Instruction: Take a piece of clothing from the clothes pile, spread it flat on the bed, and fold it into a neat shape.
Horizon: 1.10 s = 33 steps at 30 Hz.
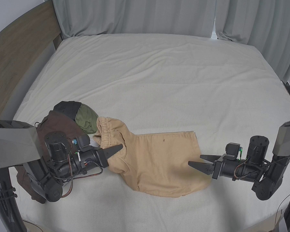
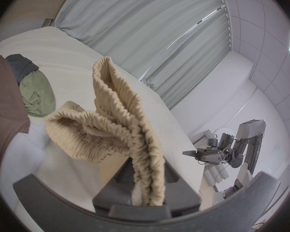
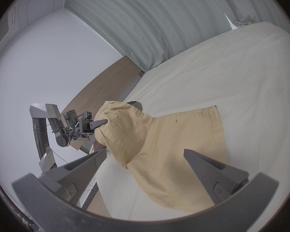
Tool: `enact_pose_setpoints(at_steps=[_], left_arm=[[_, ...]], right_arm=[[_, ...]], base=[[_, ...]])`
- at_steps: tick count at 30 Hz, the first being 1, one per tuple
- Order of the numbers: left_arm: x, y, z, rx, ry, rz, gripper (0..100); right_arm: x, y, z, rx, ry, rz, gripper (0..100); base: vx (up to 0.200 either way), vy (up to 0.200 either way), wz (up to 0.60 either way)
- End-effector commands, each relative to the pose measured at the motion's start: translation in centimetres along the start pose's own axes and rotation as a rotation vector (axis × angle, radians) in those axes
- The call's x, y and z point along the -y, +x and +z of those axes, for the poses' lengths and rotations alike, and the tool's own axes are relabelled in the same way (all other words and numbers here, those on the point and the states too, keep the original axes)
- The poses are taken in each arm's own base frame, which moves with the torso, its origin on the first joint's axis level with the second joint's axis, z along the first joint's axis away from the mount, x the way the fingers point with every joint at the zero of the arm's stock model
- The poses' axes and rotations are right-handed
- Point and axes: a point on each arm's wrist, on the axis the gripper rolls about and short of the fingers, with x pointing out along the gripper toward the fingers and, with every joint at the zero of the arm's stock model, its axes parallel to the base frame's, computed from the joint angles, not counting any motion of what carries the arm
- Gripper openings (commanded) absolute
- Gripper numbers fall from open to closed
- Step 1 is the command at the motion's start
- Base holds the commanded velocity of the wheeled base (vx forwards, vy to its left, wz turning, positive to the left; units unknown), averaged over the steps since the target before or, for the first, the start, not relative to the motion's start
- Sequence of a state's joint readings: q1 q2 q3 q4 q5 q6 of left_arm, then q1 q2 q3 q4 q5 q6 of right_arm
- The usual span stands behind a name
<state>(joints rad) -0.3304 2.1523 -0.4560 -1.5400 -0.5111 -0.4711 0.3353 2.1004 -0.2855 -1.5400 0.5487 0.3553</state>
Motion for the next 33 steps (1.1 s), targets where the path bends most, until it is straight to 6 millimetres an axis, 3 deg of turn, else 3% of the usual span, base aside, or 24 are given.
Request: enact_pose_setpoints(at_steps=[1, 11, 26, 33], left_arm=[[1.1, 1.3, -0.2, -0.008, -0.006, -0.048, 0], [1.8, 3.9, -1.0, -0.020, -0.023, -0.106, 0], [3.8, 6.6, -1.0, -0.043, -0.070, -0.181, 0], [3.8, 7.4, -1.6, -0.058, -0.072, -0.188, 0]], right_arm=[[-0.1, -0.2, 0.4, 0.015, -0.008, 0.000, 100], [0.4, -1.1, 1.3, 0.048, -0.014, -0.010, 100], [1.3, -1.6, 1.9, 0.073, -0.014, -0.031, 100], [1.8, -1.9, 2.3, 0.090, -0.016, -0.044, 100]], base=[[0.000, 0.000, 0.00], [0.000, 0.000, 0.00], [0.000, 0.000, 0.00], [0.000, 0.000, 0.00]])
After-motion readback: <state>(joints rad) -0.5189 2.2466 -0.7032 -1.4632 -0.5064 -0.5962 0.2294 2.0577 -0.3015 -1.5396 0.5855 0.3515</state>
